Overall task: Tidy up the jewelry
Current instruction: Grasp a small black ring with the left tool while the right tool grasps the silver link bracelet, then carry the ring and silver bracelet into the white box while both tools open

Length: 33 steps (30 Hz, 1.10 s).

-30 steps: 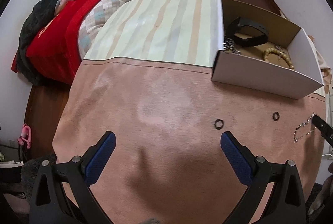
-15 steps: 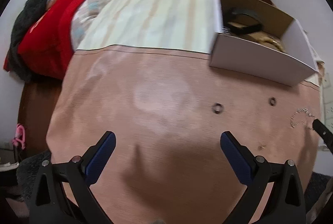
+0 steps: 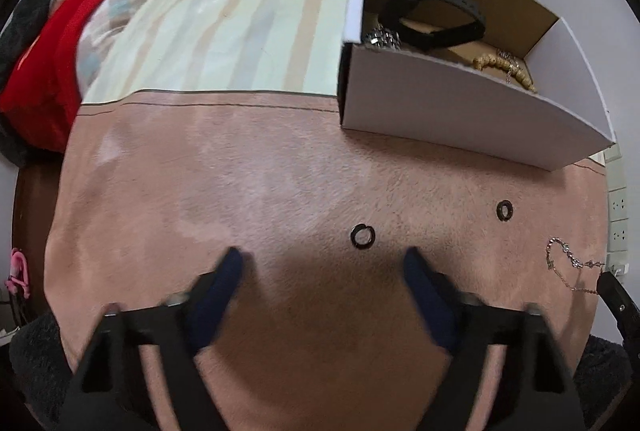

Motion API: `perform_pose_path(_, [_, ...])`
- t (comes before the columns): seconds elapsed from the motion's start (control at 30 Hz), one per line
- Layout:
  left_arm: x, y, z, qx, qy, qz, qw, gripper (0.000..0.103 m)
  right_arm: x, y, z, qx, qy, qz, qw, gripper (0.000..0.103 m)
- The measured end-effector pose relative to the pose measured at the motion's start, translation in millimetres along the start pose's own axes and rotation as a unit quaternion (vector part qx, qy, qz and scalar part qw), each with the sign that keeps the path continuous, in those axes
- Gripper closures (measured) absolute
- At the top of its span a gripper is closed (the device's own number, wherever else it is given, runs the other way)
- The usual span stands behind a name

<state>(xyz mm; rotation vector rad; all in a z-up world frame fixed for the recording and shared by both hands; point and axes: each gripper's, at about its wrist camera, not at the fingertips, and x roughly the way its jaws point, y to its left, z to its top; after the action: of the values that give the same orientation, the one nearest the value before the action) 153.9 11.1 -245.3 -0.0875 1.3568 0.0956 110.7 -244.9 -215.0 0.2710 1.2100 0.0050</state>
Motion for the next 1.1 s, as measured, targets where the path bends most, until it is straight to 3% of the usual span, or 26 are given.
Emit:
perform_pose_path(0.1, [-3.0, -3.7, 2.4, 0.012, -0.025, -0.004, 0.9996, 0.059, 3.1, 3.3, 0.4, -0.003, 0.003, -0.002, 1.000, 0.096])
perform_pose_path(0.13, [-4.9, -5.5, 2.6, 0.017, -0.030, -0.005, 0.9994, 0.079, 3.7, 4.6, 0.4, -0.005, 0.004, -0.003, 1.000, 0.096])
perform_pose_path(0.17, [-5.7, -7.0, 3.5, 0.023, -0.032, -0.005, 0.9992, 0.092, 4.2, 5.3, 0.8, -0.005, 0.005, -0.002, 1.000, 0.096])
perform_pose_path(0.37, [-15.5, -1.6, 3.4, 0.017, -0.036, -0.027, 0.9988, 0.093, -5.4, 9.1, 3.5, -0.006, 0.000, 0.010, 1.000, 0.096])
perform_pose_path(0.77, [-95.1, 34.3, 3.4, -0.012, -0.084, -0.074, 0.9937, 0.093, -69.4, 31.4, 27.7, -0.010, -0.046, 0.080, 0.996, 0.096])
perform_pose_path(1.1, [-146.0, 18.2, 51.3, 0.010, -0.133, -0.114, 0.9845, 0.093, -126.8, 79.7, 89.8, -0.063, -0.097, 0.129, 0.985, 0.096])
